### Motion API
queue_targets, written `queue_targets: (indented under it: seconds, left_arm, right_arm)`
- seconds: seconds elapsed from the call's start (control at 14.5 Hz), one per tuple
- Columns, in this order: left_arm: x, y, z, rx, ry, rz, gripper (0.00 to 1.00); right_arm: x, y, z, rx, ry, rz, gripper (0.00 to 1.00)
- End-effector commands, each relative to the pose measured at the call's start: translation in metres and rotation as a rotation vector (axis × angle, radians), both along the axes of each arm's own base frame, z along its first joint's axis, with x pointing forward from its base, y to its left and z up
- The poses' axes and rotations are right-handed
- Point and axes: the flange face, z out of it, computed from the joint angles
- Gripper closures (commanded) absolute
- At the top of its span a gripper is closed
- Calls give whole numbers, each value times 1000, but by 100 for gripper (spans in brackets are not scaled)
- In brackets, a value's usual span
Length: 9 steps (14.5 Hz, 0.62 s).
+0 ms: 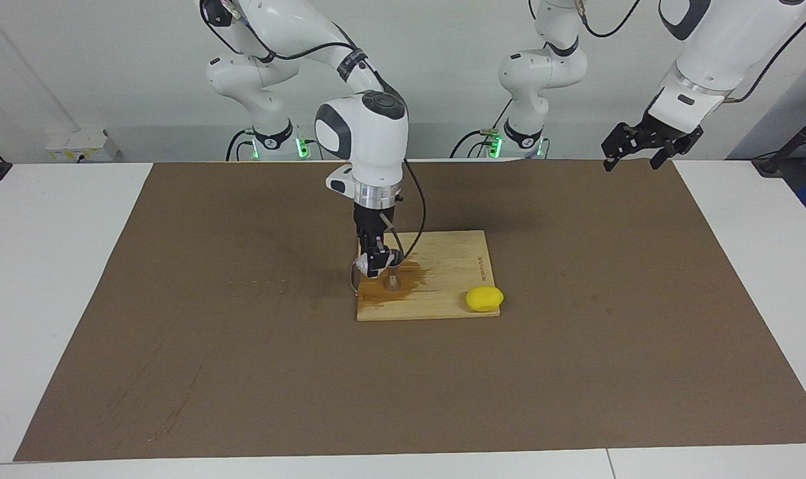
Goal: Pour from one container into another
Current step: 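Tilt the glass cup with the right gripper to pour into the metal cup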
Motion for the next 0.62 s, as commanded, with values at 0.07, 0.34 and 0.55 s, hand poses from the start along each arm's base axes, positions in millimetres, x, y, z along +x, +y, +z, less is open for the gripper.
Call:
queue_targets:
  seconds: [0.07,0.34,0.55]
  left_arm:
    - [-5,-1,0,-4,-5,10,0]
    - [-5,-1,1,-4,-7,10,0]
    - [-5,-1,1,-5,-7,10,0]
  right_arm:
    - [-13,7,10,-60,-40,16,100]
    - [-14,7,9,-75,-34,20,100]
    - [-15,8,9,-71,-26,23,100]
